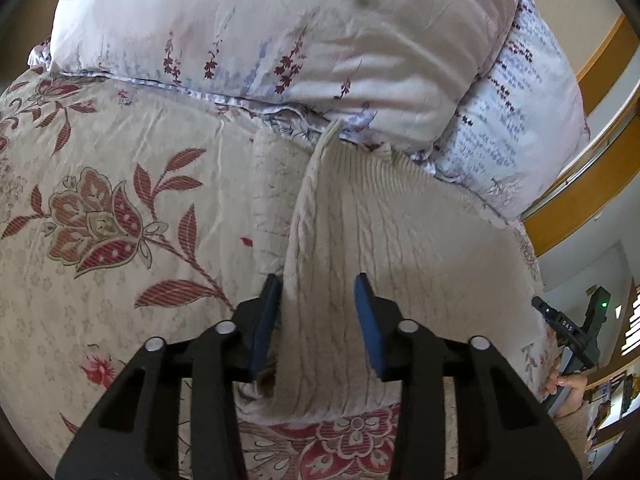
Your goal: Fold small clothes
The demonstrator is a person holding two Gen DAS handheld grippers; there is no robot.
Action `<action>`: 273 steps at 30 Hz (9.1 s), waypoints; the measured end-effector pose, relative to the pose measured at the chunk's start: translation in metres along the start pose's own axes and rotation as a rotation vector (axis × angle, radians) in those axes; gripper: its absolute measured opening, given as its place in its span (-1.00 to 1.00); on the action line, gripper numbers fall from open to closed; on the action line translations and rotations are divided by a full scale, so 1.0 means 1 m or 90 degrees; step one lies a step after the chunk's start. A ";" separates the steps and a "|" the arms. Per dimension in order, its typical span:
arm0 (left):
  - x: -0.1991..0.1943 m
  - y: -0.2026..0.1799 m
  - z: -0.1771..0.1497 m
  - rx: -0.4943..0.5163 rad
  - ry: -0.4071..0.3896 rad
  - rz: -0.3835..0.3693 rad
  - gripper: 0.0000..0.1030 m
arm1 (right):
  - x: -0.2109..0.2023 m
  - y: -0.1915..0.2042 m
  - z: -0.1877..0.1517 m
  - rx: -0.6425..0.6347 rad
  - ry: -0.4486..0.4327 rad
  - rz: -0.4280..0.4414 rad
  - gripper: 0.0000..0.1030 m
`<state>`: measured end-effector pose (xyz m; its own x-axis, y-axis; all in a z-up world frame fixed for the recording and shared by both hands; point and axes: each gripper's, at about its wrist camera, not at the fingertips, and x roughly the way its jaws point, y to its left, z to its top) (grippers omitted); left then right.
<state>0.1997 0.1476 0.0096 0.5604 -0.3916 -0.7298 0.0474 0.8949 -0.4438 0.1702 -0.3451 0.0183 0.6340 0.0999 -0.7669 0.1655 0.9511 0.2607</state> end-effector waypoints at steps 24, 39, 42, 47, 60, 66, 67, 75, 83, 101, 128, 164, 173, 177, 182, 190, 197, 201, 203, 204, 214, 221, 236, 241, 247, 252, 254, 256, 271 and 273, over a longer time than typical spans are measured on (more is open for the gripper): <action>-0.017 0.022 -0.020 -0.023 0.017 -0.049 -0.86 | -0.008 0.001 -0.017 0.010 0.002 -0.048 -0.80; -0.048 -0.005 -0.018 0.054 -0.086 -0.022 -0.11 | -0.031 0.023 -0.007 -0.019 -0.057 -0.064 -0.26; -0.043 -0.029 -0.021 0.119 -0.095 -0.015 -0.01 | -0.025 0.044 -0.006 -0.066 -0.046 -0.040 -0.20; -0.016 -0.038 -0.022 0.138 -0.047 -0.002 0.00 | -0.005 0.061 -0.008 -0.095 -0.003 -0.028 -0.13; -0.002 -0.022 -0.039 0.112 -0.008 0.000 0.00 | 0.007 0.062 -0.026 -0.128 0.041 -0.051 0.14; -0.020 0.007 -0.018 -0.028 -0.037 -0.094 0.04 | 0.002 0.085 -0.014 -0.132 0.029 -0.044 0.31; -0.022 0.013 -0.012 -0.049 -0.039 -0.095 0.06 | 0.003 0.092 -0.011 -0.139 0.027 -0.038 0.39; 0.001 0.031 0.015 -0.119 0.001 -0.071 0.20 | 0.027 0.151 -0.002 -0.200 0.027 0.001 0.50; 0.018 0.026 0.021 -0.125 0.016 -0.083 0.29 | 0.057 0.183 0.000 -0.223 0.044 -0.011 0.53; 0.035 0.023 0.029 -0.166 0.013 -0.112 0.15 | 0.068 0.188 -0.010 -0.243 0.043 -0.035 0.59; 0.002 -0.086 0.060 -0.134 -0.050 -0.308 -0.76 | 0.037 0.150 0.006 -0.160 0.032 0.098 0.61; 0.076 -0.186 0.017 0.030 0.050 -0.160 0.24 | 0.017 -0.020 0.024 0.187 0.158 0.263 0.37; 0.104 -0.178 -0.006 0.031 0.101 -0.170 0.25 | 0.033 -0.010 0.025 0.160 0.194 0.274 0.13; 0.110 -0.175 -0.008 0.023 0.108 -0.195 0.28 | 0.052 -0.018 0.038 0.208 0.178 0.276 -0.13; 0.113 -0.171 -0.009 0.018 0.116 -0.216 0.33 | 0.058 -0.013 0.049 0.187 0.145 0.255 -0.59; 0.108 -0.165 -0.011 0.016 0.127 -0.248 0.38 | -0.018 0.060 0.075 -0.137 -0.075 0.069 -0.65; 0.106 -0.178 -0.019 0.050 0.134 -0.256 0.39 | -0.019 0.040 0.077 -0.104 -0.090 0.023 -0.67; 0.109 -0.183 -0.022 0.067 0.137 -0.254 0.38 | -0.008 0.027 0.076 -0.074 -0.071 0.020 -0.67; 0.111 -0.184 -0.023 0.069 0.142 -0.252 0.38 | 0.013 0.017 0.073 -0.056 -0.028 -0.004 -0.66; 0.113 -0.185 -0.024 0.069 0.148 -0.252 0.38 | 0.030 0.007 0.069 -0.031 0.013 -0.012 -0.64; 0.102 -0.192 -0.022 0.060 0.158 -0.250 0.38 | -0.029 -0.041 0.049 0.110 -0.013 0.080 0.10; 0.099 -0.186 -0.039 0.027 0.188 -0.252 0.32 | -0.057 -0.039 0.002 0.087 0.008 0.124 0.06; 0.097 -0.192 -0.054 0.043 0.197 -0.245 -0.65 | -0.074 -0.025 -0.016 0.047 -0.051 0.136 -0.80; 0.087 -0.187 -0.056 0.081 0.181 -0.259 -0.75 | -0.086 -0.036 -0.016 0.052 -0.068 0.091 -0.81; 0.089 -0.185 -0.062 0.112 0.187 -0.238 -0.79 | -0.045 -0.054 -0.039 0.087 0.024 0.032 -0.82; 0.086 -0.182 -0.063 0.117 0.183 -0.244 -0.69 | -0.043 -0.056 -0.037 0.098 0.034 0.045 -0.78; 0.085 -0.183 -0.062 0.113 0.183 -0.245 -0.57 | -0.048 -0.058 -0.034 0.110 0.036 0.059 -0.44; 0.084 -0.183 -0.059 0.107 0.180 -0.254 -0.22 | -0.055 -0.063 -0.029 0.136 0.026 0.076 -0.18; 0.099 -0.207 -0.024 0.137 0.116 -0.142 0.58 | -0.013 -0.039 0.027 0.143 0.023 0.130 -0.77; 0.103 -0.209 -0.023 0.133 0.119 -0.143 0.58 | -0.028 -0.034 0.032 0.118 -0.032 0.115 -0.79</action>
<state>0.2284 -0.0847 0.0156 0.3576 -0.5984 -0.7170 0.3307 0.7991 -0.5020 0.1707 -0.3894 0.0497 0.7019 0.2444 -0.6691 0.1784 0.8491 0.4972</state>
